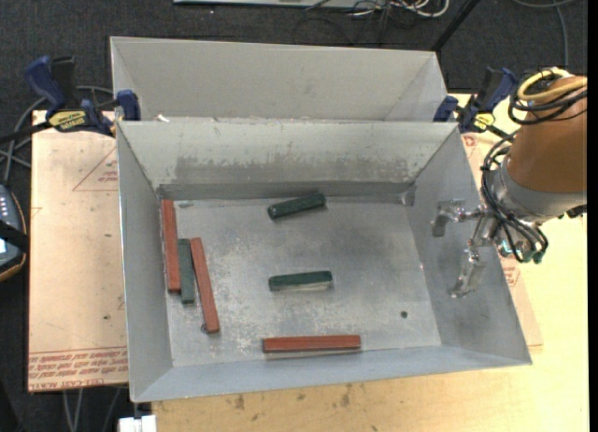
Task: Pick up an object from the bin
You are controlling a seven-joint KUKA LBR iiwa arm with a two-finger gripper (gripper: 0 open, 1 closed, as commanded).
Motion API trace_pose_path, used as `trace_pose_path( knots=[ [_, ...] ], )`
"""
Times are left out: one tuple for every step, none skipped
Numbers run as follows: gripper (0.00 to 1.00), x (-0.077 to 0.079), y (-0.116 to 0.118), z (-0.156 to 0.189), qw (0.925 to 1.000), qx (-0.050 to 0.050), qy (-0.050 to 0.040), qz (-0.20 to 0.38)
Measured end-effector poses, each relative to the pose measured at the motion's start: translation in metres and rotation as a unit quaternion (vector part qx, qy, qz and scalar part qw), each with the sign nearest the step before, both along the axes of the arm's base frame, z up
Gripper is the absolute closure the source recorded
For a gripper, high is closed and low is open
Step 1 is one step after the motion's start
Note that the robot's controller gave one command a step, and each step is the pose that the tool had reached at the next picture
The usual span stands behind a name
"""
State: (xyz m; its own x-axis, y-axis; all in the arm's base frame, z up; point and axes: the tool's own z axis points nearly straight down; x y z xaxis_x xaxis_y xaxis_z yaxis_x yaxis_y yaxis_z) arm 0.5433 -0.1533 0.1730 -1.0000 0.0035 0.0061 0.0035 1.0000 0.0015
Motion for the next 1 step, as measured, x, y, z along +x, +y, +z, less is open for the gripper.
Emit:
trace_pose_path(
  knots=[
    [0.0, -0.0115, 0.0626, -0.0994, 0.9995, 0.002, 0.0006, -0.033]
  ],
)
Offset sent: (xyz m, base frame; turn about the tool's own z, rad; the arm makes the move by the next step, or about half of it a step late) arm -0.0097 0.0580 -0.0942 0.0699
